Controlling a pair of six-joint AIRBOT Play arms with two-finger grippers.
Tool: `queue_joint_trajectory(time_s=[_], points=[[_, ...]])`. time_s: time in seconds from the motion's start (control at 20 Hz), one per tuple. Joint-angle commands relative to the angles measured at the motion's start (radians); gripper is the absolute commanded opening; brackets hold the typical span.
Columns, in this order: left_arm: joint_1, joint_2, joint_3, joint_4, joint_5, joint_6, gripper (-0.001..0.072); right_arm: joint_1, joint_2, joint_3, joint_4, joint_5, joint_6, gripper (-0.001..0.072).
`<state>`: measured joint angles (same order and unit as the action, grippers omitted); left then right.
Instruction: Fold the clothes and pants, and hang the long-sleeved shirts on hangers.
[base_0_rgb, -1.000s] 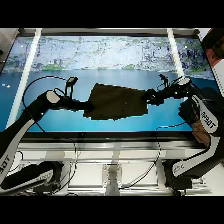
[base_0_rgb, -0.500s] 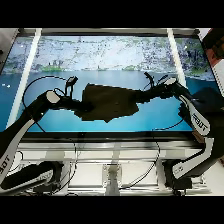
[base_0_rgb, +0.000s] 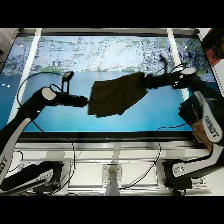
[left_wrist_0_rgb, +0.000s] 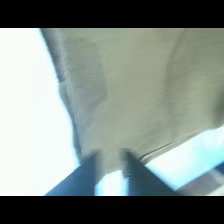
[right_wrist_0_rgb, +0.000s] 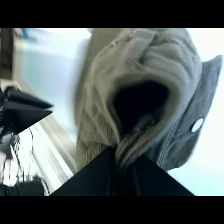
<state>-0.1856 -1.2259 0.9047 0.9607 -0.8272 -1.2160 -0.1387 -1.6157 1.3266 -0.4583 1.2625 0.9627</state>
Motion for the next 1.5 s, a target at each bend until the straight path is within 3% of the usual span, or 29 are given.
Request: queue_joint_trajectory(time_s=[0.0, 0.3, 0.5, 0.65, 0.85, 1.25, 1.3, 1.45], points=[[0.075, 0.059, 0.081, 0.002, 0.002, 0.004, 0.0033, -0.167, 0.119, 0.048, 0.003, 0.01, 0.063, 0.0038], [0.287, 0.3, 0.138, 0.045, 0.001, 0.071, 0.0033, -0.61, 0.323, 0.053, -0.217, 0.015, 0.249, 0.0038], [0.43, 0.471, 0.138, 0.188, 0.001, 0.071, 0.0033, -0.958, 0.449, 0.053, -0.254, 0.049, 0.287, 0.0038], [0.506, 0.542, 0.138, 0.262, 0.001, 0.071, 0.0033, -1.135, 0.513, 0.053, -0.503, 0.186, 0.291, 0.0038], [0.534, 0.55, 0.135, 0.266, 0.0, 0.071, 0.0034, -1.26, 0.547, 0.053, -0.919, 0.219, 0.653, 0.0038], [0.534, 0.549, 0.135, 0.266, 0.0, 0.071, 0.0033, -1.326, 0.551, 0.053, -1.056, 0.138, 0.679, 0.0039], [0.534, 0.549, 0.135, 0.266, 0.0, 0.071, 0.0033, -1.325, 0.549, 0.053, -1.028, 0.106, 0.679, 0.0062], [0.534, 0.549, 0.135, 0.266, 0.0, 0.071, 0.0034, -1.325, 0.542, 0.053, -0.895, 0.098, 0.679, 0.052]])
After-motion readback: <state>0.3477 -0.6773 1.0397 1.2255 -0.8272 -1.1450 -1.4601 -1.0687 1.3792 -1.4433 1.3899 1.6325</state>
